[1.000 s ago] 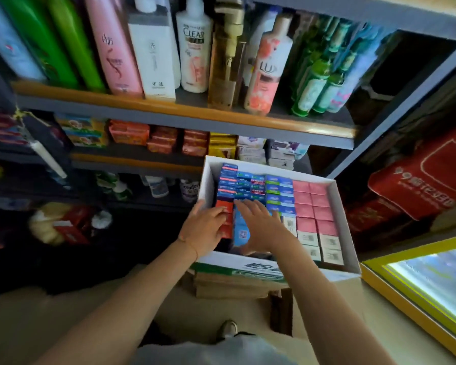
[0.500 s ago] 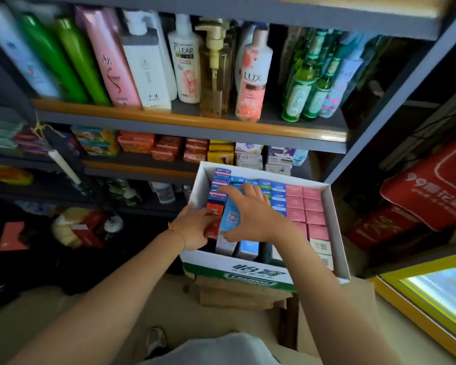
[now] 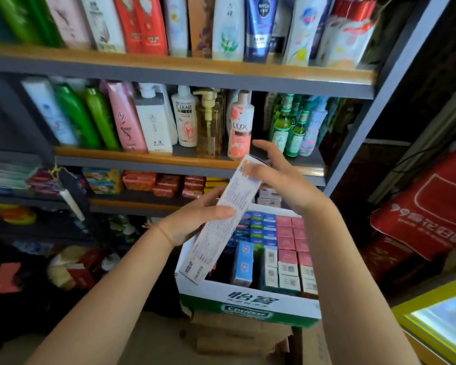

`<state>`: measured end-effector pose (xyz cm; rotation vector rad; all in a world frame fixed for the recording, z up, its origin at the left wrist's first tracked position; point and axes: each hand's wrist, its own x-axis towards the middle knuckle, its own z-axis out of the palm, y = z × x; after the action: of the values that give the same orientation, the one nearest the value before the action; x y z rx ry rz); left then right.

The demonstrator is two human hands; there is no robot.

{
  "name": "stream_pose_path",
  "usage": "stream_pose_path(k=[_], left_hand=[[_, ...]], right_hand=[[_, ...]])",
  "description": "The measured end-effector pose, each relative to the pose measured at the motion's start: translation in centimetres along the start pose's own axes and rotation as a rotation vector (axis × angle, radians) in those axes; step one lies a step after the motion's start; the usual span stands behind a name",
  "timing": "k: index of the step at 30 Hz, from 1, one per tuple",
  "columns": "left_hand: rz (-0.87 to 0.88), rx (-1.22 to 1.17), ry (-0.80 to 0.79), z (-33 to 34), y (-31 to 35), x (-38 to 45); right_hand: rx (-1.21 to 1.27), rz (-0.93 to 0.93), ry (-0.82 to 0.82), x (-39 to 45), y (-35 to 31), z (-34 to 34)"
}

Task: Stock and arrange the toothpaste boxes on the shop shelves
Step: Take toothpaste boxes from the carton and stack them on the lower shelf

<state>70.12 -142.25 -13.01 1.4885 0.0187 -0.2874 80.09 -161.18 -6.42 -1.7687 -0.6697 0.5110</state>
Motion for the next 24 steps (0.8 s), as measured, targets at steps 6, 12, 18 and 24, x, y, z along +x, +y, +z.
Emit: stream_pose_path(k=[6, 12, 18, 24], left_hand=[[-0.063, -0.588, 0.226, 0.8, -2.9, -4.4], [0.028, -0.807, 0.273, -4.4, -5.3, -10.9], [-0.003, -0.830, 0.343, -14.6, -7.2, -23.4], [-0.028, -0.940, 0.495, -24.7, -11.5, -37.6]], right_hand=[[0.149, 0.186, 0.156, 0.8, 2.6, 6.4], [0.334, 0.464, -0.069, 0.5, 3.4, 18.9], [0.507, 0.500, -0.070, 0.0, -0.9, 34.9], [0.666, 0.549, -0.088, 1.1, -3.7, 50.2]])
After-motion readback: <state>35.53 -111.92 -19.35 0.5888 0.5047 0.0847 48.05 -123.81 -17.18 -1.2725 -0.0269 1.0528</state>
